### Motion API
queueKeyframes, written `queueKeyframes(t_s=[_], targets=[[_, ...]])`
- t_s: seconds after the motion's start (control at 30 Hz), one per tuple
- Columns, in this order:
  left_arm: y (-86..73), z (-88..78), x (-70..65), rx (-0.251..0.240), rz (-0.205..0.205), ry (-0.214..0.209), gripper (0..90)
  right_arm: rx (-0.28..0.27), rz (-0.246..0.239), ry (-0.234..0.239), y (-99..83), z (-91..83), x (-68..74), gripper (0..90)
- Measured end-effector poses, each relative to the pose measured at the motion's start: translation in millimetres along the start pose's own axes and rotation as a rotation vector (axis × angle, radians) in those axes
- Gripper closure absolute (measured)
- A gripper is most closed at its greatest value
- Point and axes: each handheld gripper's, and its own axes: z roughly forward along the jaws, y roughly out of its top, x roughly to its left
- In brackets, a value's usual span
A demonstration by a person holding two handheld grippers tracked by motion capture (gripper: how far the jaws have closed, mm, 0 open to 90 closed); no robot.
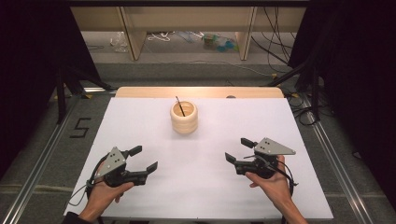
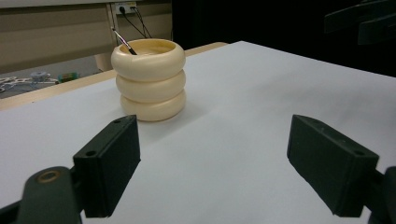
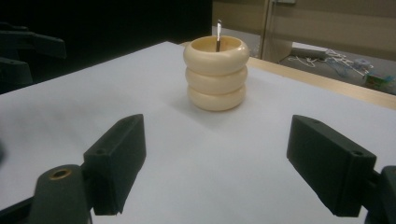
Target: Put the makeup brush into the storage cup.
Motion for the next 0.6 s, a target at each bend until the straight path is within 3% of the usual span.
queueKeyframes(t_s=[0.6], targets=[[-0.1, -0.2, -0.8, 0.002, 0.004, -0.002, 17.3, -0.022, -0.019, -0.03, -10.4, -12.8, -5.2, 20.5]])
